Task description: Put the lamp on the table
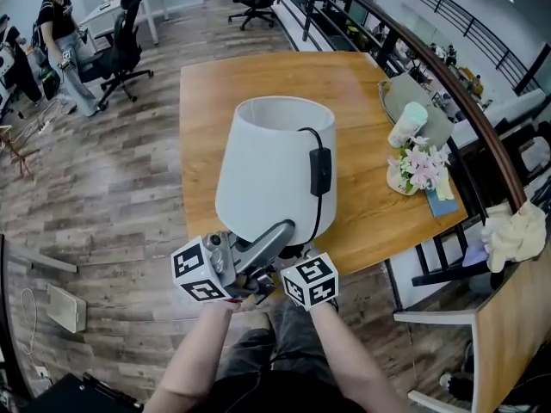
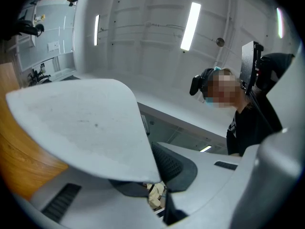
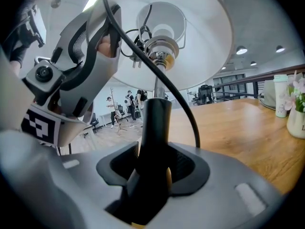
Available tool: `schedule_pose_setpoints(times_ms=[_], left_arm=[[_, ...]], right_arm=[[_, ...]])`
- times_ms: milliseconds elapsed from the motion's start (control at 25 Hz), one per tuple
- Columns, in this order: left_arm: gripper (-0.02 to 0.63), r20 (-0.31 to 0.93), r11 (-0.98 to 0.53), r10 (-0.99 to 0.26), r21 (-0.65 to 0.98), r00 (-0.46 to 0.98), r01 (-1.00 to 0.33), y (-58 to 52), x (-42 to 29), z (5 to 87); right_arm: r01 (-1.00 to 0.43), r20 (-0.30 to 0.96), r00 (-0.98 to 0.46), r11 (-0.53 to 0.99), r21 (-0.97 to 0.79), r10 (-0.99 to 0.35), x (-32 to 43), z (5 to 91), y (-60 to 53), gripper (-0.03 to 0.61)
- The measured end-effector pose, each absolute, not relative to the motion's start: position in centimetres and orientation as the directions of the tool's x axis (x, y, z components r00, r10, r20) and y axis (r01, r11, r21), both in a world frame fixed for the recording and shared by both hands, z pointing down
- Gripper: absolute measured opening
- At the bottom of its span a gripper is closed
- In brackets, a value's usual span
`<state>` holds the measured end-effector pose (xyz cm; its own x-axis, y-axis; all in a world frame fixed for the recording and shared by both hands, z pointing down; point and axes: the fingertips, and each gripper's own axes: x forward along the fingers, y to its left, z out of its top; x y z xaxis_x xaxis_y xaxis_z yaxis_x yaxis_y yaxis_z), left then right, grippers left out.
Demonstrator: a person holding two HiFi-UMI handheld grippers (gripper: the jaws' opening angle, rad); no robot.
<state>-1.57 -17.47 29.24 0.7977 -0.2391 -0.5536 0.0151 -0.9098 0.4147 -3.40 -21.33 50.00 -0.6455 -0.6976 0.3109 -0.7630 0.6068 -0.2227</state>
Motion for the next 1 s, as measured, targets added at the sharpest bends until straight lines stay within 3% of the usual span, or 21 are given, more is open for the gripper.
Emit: schedule_pose_setpoints(times_ms=[1000], left_arm=[[0.015,-0.547,-0.881,-0.32,0.472,0.773,-0.031,-32.2,-0.8,32.2]], right_arm=[[-0.722,0.345,-0.686,0.656,-0.219,-0.641,-2.7,53.0,-35.1,0.195]])
